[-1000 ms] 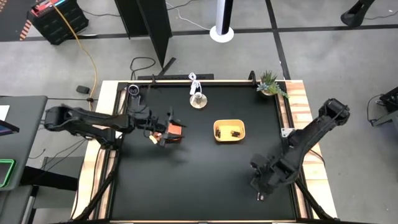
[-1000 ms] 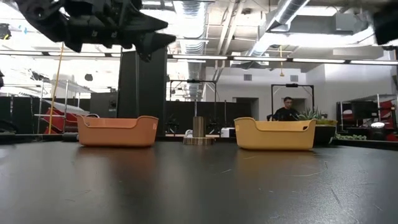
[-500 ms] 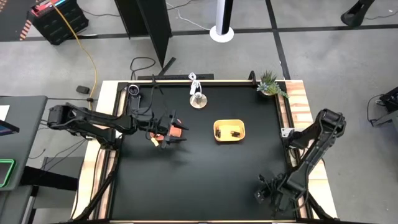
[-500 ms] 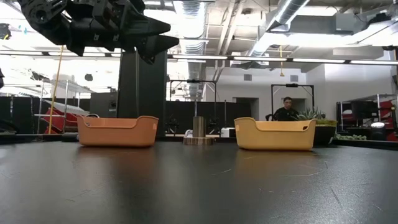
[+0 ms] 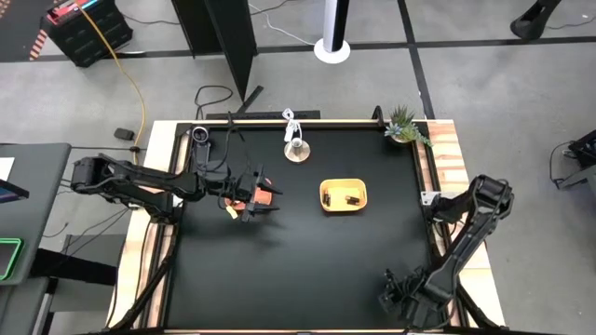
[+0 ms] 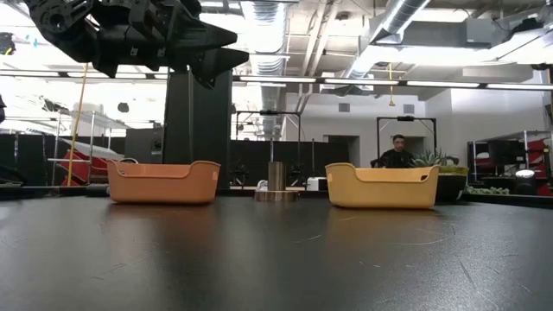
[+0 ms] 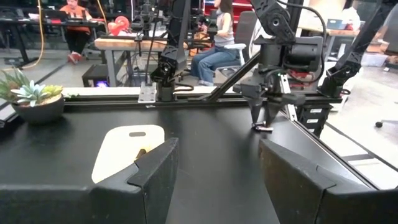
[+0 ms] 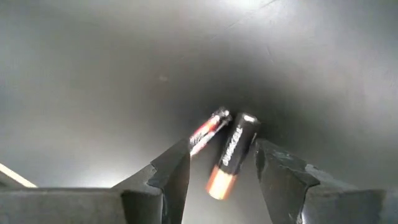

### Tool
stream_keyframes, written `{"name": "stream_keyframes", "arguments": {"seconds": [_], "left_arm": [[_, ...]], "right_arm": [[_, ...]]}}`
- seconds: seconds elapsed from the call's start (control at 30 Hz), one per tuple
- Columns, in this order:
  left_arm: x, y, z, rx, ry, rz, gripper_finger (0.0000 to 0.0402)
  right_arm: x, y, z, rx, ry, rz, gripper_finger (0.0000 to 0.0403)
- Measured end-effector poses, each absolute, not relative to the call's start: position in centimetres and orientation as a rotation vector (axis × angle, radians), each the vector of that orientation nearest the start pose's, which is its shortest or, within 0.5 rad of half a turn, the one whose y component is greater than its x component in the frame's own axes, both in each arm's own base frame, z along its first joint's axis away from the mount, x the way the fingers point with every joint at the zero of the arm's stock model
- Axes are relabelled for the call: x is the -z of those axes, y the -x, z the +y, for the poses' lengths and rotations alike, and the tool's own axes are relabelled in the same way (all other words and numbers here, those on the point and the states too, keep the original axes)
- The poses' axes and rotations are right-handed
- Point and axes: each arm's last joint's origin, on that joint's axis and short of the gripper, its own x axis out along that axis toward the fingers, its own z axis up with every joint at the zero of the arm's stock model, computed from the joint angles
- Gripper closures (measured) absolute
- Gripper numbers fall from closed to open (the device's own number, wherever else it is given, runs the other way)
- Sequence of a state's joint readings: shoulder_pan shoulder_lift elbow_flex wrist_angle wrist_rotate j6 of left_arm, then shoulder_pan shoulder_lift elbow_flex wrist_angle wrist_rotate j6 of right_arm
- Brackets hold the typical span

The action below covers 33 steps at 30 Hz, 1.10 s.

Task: Sort batteries
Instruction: Put the black battery into the yellow bin

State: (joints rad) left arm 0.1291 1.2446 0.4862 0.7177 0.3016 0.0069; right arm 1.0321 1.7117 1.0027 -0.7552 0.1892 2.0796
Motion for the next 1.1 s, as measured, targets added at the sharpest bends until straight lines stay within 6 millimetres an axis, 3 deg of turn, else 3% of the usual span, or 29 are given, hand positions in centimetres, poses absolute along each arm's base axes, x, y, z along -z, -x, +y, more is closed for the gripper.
{"name": "stream_keyframes", "arguments": {"seconds": [0.37, 0.9, 1.1], "left_arm": [[-22.5, -24.9, 2.4, 0.173, 0.002, 0.040, 0.0184], [-22.5, -24.9, 2.4, 0.172, 0.003, 0.041, 0.0184], [-22.5, -24.9, 2.4, 0.172, 0.003, 0.040, 0.0184]], "right_arm": [[-15.3, -15.1, 24.7, 0.742, -0.841, 1.236, 0.0212], [-15.2, -14.1, 24.8, 0.757, -0.779, 1.302, 0.0271], [-14.8, -14.3, 24.0, 0.797, -0.747, 1.301, 0.0316]]}}
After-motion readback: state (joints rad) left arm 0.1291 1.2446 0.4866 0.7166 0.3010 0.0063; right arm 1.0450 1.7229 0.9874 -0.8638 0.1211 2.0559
